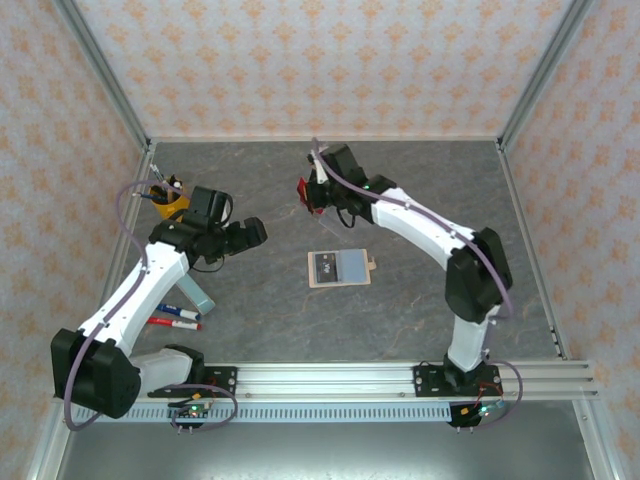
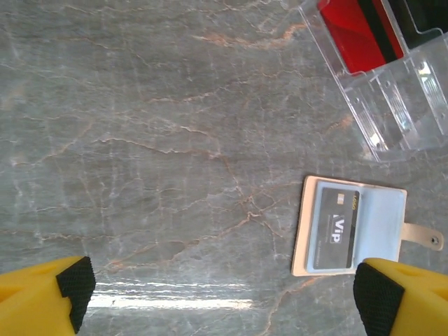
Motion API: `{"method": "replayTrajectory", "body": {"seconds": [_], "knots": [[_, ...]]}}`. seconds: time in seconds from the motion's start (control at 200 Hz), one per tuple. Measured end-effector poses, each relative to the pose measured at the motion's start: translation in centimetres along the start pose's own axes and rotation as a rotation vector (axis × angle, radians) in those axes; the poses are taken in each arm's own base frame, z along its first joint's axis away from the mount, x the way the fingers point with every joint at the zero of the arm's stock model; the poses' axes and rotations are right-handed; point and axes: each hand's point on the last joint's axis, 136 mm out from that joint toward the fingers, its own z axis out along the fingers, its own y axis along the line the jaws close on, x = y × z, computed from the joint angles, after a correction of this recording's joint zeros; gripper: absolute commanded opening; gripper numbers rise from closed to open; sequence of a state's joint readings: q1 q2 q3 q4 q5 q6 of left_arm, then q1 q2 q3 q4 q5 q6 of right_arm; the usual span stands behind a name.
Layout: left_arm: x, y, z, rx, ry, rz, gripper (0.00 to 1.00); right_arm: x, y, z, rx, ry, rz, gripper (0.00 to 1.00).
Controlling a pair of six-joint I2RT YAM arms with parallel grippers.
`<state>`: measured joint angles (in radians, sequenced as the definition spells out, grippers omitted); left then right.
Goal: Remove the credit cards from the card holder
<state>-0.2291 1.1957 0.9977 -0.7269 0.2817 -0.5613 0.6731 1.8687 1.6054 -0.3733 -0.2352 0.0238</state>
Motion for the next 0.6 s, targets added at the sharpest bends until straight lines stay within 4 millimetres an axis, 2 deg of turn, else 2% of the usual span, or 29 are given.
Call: {"method": "replayTrajectory", "body": {"seconds": [0.145, 0.295, 0.4, 0.601], "knots": [[-0.3, 0.5, -0.4, -0.028, -0.028, 0.019, 1.0, 0.4, -0.7, 3.6, 0.046, 0.066, -0.178, 0.0], [-0.4, 0.8, -0.5, -0.041, -0.038, 0.023, 1.0, 1.2, -1.8, 6.6, 0.067, 0.115, -0.287, 0.0], [-0.4, 0.8, -0.5, -0.041, -0.037, 0.024, 1.0, 1.5, -3.0, 7.7, 0.078, 0.134, -0.318, 0.0], [-0.3, 0.8, -0.4, -0.039, -0.033, 0.027, 1.0, 1.7, -4.9, 8.5, 0.096, 0.146, -0.352, 0.0]]}}
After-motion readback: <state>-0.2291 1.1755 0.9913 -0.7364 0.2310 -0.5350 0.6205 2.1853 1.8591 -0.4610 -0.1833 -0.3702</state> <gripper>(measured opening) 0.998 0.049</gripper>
